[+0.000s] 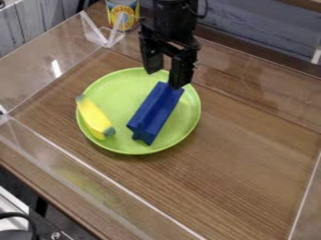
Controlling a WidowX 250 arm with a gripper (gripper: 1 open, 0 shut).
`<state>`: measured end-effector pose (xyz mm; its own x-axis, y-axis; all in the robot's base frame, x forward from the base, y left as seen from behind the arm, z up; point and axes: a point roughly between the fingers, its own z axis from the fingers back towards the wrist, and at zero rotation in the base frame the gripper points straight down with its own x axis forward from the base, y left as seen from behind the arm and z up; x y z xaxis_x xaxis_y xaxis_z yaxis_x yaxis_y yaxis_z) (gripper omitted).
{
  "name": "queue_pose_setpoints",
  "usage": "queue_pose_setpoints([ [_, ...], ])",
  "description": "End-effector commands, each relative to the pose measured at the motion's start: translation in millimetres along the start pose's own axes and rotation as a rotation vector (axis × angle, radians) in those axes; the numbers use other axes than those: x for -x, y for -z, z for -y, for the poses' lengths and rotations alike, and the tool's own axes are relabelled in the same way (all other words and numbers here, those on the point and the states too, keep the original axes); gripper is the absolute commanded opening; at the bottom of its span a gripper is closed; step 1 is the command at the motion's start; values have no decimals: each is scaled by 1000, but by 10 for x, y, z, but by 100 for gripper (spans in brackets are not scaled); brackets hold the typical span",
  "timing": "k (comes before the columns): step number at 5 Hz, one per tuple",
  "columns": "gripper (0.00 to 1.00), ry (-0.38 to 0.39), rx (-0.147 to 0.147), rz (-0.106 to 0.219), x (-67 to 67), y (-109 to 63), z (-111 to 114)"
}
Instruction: Remove the banana from inside the green plate and put it on the table
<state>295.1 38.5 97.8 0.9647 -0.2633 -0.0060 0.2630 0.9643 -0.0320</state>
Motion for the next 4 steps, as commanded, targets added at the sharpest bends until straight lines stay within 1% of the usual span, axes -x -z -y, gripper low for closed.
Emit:
queue_pose_setpoints([
  [1,100,7,-20,52,-118,-115,-13],
  [2,100,14,-17,54,-166,-90,25],
  [4,100,-18,-8,65,-201,-71,137],
])
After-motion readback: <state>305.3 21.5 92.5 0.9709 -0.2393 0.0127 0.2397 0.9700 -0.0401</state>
